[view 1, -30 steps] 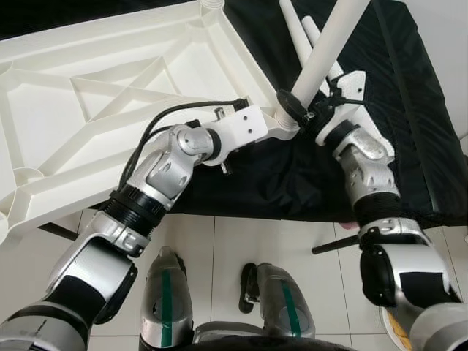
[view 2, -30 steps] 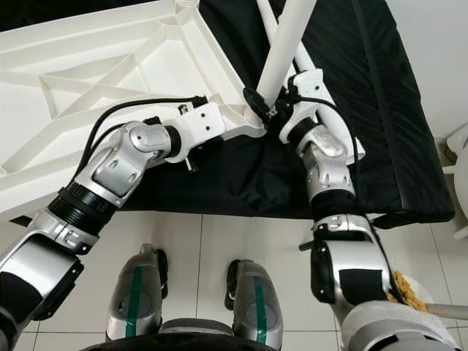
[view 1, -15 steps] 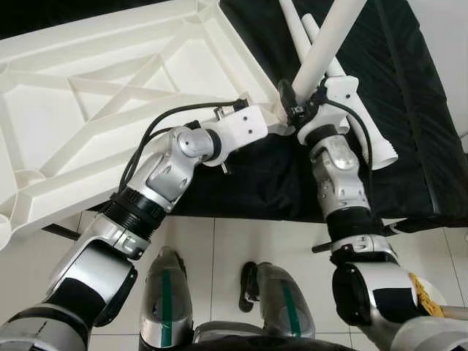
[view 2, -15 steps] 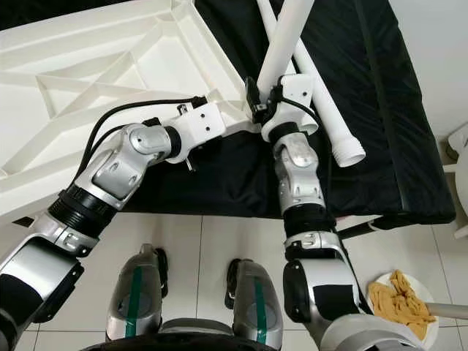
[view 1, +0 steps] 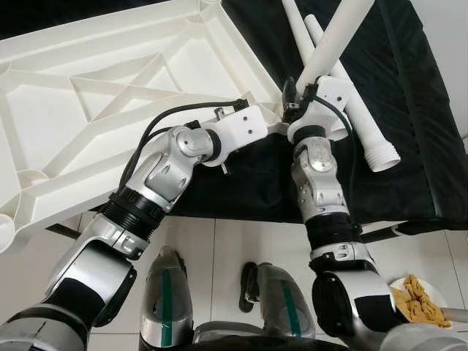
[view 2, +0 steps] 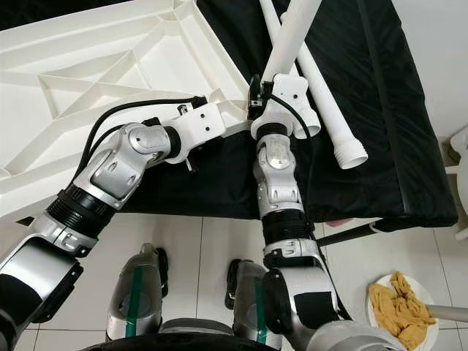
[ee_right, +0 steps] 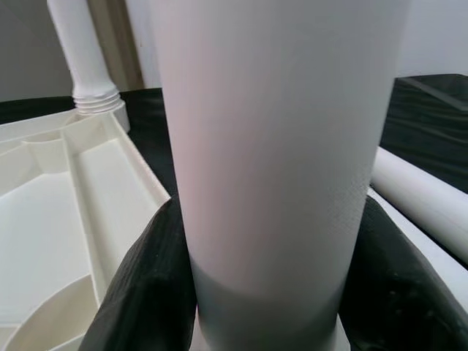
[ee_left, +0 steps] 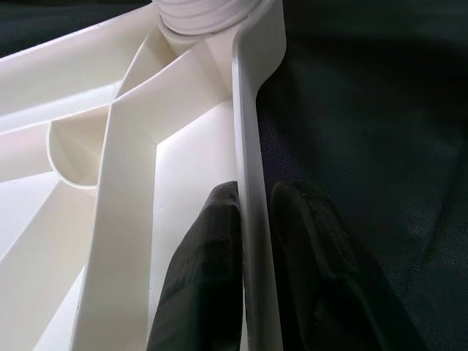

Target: Building children table

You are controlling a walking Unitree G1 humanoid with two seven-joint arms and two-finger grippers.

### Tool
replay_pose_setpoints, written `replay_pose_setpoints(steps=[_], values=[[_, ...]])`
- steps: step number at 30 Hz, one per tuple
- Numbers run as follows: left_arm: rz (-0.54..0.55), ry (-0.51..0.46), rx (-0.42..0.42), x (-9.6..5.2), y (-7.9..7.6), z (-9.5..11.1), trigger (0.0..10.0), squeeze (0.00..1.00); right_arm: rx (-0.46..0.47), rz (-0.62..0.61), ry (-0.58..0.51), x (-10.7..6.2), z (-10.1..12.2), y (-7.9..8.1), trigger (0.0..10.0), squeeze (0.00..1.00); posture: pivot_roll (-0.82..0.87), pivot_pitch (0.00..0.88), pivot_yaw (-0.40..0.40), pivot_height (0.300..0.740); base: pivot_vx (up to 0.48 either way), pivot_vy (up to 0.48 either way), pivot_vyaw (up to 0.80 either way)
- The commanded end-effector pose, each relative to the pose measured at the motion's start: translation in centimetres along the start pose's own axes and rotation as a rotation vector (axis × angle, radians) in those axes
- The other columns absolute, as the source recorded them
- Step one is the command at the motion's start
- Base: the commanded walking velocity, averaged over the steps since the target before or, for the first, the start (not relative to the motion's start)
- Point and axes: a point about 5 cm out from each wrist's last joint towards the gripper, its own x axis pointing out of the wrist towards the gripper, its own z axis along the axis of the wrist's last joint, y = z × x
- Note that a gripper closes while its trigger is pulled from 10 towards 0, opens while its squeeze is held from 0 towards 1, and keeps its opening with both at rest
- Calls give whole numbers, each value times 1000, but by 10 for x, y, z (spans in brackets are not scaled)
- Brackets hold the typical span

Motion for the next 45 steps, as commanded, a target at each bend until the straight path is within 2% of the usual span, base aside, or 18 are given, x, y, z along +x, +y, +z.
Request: replay_pose_setpoints(steps=[1,9,14,15,26,27,28,29,30,31,32,34,38,43,45], values=[[-11,19,-5,1,-4,-4,10000,0,-10,-43,49,-5,-10,-6,10000,0,65,54,-61,740,0,0,0],[-10,18,-5,1,-3,-3,10000,0,-27,-7,33,-6,-6,-7,10000,0,59,55,-60,740,0,0,0],[-6,17,-4,1,-2,-3,10000,0,-24,53,15,-10,-2,-15,10000,0,57,55,-61,740,0,0,0],[-5,17,-3,1,-2,-3,10000,0,-13,77,11,-12,-1,-18,10000,1000,57,55,-61,740,0,0,0],[-4,14,-3,2,-1,-3,10000,0,-7,187,-4,-17,4,-27,10000,1000,45,55,-60,740,0,0,0],[-4,14,-4,2,-1,-3,10000,0,12,238,-6,-17,5,-27,10000,0,43,55,-58,740,0,0,0],[-4,14,-4,2,-1,-3,10000,0,12,238,-6,-17,5,-27,10000,0,43,55,-58,740,0,0,0],[-5,13,-2,2,-1,-3,10000,0,17,327,-5,-17,7,-26,10000,0,44,54,-59,740,0,0,0],[-5,13,-2,2,-1,-3,10000,0,17,327,-5,-17,7,-26,10000,0,44,54,-59,740,0,0,0],[-4,13,0,2,-1,-2,10000,0,15,432,10,-15,8,-25,10000,0,45,50,-58,740,0,0,0],[-4,13,0,2,-1,-2,10000,0,15,432,10,-15,8,-25,10000,0,45,50,-58,740,0,0,0],[-4,12,3,3,0,-2,10000,0,-41,617,20,-11,11,-29,10000,0,47,43,-58,740,0,0,0],[-3,11,4,3,0,-2,10000,0,-76,688,30,-5,13,-37,10000,0,49,38,-60,740,0,0,0],[-3,11,5,3,0,-2,10000,0,-89,703,38,1,14,-43,10000,0,49,34,-61,740,0,0,0],[-2,8,6,4,-1,-1,10000,0,-122,710,57,14,16,-55,10000,0,51,28,-63,740,0,0,0]])
